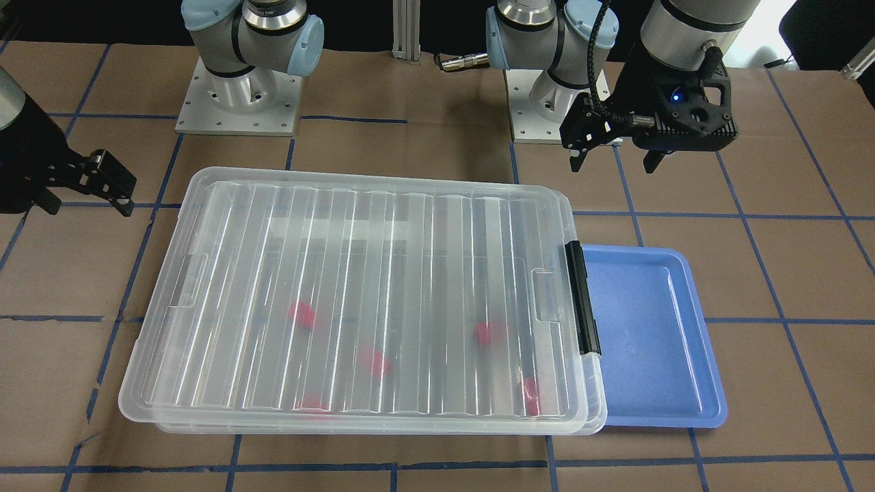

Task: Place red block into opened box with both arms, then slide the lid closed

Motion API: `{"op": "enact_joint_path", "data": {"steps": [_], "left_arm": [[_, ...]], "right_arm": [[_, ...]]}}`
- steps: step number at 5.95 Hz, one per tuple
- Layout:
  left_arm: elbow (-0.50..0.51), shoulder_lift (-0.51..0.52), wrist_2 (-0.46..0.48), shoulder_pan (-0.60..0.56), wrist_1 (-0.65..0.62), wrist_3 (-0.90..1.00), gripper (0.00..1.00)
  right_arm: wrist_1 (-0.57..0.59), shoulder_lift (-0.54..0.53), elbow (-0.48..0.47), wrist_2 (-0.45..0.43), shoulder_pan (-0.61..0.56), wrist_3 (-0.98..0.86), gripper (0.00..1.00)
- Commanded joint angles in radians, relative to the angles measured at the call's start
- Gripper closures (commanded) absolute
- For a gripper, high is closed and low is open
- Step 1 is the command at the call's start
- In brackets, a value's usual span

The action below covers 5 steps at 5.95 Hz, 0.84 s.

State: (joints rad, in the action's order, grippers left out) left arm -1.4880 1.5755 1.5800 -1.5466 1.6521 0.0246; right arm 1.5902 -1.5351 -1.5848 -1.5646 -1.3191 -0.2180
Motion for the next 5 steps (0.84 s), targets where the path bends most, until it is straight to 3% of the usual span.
{"op": "enact_joint_path", "data": {"steps": [1,3,5], "left_arm": [[0.000,0.000,0.002,0.000,0.000,0.000,0.02],[0.000,-0.002,0.000,0.000,0.000,0.002,0.02],[0.000,-0.002,0.002,0.000,0.000,0.000,0.02]], "right_arm": [[-0.116,-0.028,0.073,-0.003,-0.142,0.166,0.00],[-0.174,-0.025,0.132,-0.003,-0.265,0.343,0.00],[-0.180,-0.026,0.128,0.000,-0.279,0.362,0.00]]}}
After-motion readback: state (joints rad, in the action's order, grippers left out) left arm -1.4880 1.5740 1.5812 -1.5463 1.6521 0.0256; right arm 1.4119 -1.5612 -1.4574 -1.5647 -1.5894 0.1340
